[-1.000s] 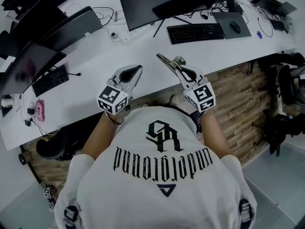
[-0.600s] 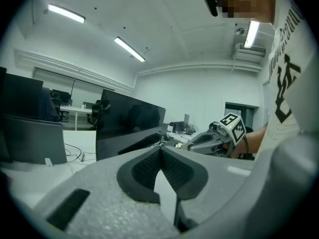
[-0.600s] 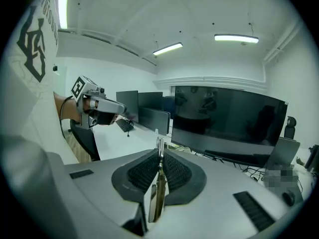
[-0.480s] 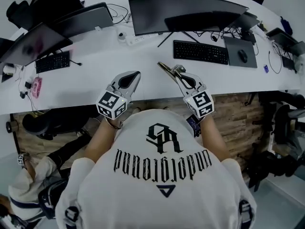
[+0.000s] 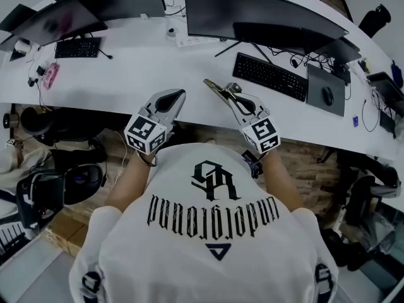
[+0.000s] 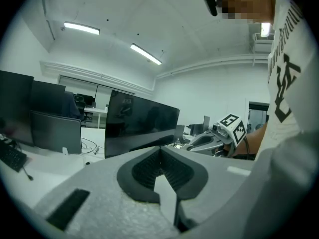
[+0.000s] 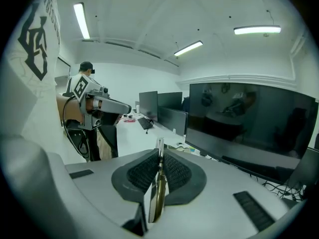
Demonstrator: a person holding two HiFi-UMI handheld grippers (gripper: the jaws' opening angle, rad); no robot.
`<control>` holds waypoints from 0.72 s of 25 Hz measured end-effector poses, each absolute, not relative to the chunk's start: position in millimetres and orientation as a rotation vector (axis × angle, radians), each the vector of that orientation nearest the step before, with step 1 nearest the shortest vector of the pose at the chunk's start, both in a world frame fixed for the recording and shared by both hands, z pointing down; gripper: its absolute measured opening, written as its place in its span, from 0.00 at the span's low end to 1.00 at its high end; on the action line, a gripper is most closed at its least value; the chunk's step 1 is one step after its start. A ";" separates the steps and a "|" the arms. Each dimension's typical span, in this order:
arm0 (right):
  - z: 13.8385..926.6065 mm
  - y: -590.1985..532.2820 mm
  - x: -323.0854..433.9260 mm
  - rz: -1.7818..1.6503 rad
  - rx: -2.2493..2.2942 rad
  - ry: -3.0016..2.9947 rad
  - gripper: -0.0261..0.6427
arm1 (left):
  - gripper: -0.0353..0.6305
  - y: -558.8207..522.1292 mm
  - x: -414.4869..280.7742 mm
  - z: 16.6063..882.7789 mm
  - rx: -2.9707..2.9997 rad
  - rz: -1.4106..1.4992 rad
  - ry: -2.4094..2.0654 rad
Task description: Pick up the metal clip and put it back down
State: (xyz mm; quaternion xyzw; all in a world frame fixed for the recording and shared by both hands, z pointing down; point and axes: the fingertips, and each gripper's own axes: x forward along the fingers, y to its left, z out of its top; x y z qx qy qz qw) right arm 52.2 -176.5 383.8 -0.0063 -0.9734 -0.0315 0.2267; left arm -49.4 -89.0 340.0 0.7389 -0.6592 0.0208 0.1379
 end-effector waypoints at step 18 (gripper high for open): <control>430.4 -194.2 -4.3 0.060 -0.046 -2.632 0.09 | 0.07 -130.4 -97.0 386.9 2.097 0.152 -1.793</control>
